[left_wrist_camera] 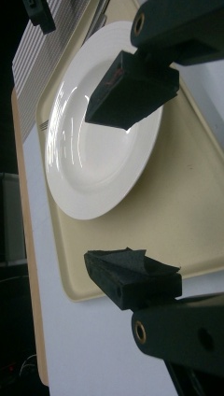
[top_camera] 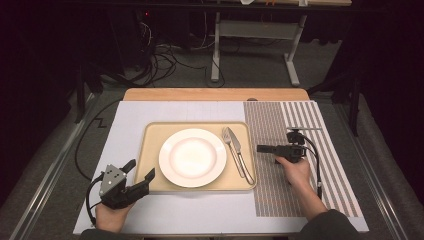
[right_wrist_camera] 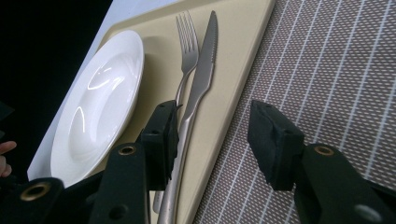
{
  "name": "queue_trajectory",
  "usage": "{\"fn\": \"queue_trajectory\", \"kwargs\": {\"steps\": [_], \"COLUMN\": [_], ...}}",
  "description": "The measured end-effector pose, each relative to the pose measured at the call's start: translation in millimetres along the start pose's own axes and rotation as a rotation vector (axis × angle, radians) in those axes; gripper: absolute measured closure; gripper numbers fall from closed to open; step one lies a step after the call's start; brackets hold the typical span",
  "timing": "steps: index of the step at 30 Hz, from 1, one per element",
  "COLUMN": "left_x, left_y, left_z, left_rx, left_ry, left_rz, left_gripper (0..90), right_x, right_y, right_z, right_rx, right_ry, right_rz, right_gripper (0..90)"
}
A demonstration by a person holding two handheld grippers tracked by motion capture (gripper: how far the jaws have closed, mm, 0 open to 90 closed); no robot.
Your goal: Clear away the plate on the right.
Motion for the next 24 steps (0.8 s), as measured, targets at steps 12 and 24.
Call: {"fn": "queue_trajectory", "kwargs": {"steps": [12,24], "left_x": [0.1,0.1], "left_y": [-0.1,-0.2], "left_z": [-0.1,-0.2], "left_rx": [0.001,0.002], "left_ry": [0.001,0.001], "left_rz": [-0.002,-0.003], "left_gripper": [29.6,29.5], "right_x": [-4.5,-12.4], "right_y": [10.4,17.2], "right_z": [-16.7,-39.5], "right_rx": [-0.017,-0.039], "right_ry": [0.018,0.042], "right_rz": [0.012,0.000], "right_gripper": [53.3,50.8]}}
Point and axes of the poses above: each handheld gripper's, and its own axes: z roughly forward along the jaws, x roughly out of its top, y roughly to its right, the point moved 10 cm from there along z, roughly forward along the jaws, and after that the axes turned 15 degrees about -z, right-handed, at the moved point
